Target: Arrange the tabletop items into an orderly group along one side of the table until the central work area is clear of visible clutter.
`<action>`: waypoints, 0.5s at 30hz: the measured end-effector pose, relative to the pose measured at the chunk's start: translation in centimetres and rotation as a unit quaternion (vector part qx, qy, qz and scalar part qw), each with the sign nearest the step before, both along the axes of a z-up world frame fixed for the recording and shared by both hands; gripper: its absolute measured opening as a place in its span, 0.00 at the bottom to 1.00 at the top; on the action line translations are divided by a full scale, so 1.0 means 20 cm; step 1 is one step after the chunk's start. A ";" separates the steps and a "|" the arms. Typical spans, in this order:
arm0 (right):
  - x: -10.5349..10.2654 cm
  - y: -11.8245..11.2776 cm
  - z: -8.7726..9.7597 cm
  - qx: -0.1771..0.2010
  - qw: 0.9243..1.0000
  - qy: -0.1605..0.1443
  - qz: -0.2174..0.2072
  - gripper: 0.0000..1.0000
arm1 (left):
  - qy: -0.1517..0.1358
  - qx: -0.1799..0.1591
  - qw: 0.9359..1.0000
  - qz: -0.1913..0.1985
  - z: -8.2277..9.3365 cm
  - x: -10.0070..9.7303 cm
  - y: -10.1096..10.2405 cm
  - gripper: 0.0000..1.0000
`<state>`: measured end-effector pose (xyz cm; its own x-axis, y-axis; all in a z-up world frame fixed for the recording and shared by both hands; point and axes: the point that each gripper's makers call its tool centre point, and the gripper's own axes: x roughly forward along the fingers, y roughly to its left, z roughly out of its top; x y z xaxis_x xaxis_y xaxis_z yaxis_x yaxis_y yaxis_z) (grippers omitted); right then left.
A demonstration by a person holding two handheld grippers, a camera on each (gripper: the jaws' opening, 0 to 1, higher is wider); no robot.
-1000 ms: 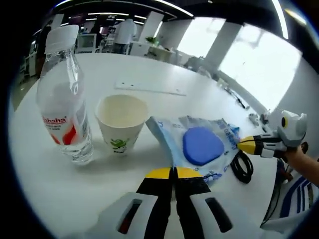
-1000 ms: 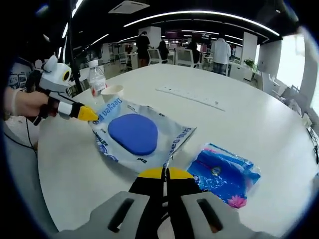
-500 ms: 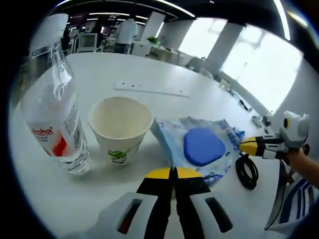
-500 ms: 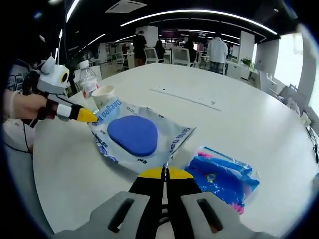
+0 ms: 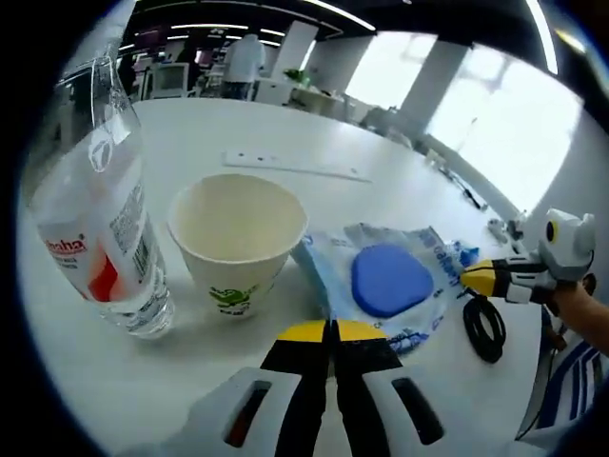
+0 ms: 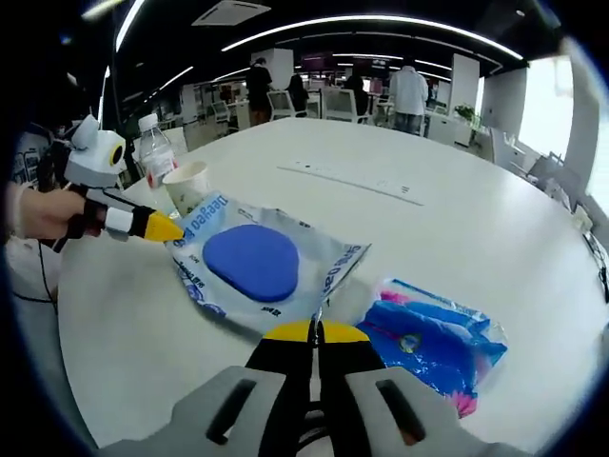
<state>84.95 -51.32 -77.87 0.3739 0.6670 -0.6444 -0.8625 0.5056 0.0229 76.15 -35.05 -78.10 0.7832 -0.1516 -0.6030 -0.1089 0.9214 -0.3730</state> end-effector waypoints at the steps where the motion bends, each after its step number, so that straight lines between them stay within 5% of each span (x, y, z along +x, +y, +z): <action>1: 0.00 0.00 0.00 -0.001 1.000 0.002 0.000 0.00 | 0.000 0.001 1.000 0.002 0.00 0.00 0.01 0.00; 15: 0.00 0.00 -0.04 -0.012 1.000 0.008 -0.001 0.00 | 0.007 0.004 1.000 -0.004 -0.03 0.00 0.01 0.00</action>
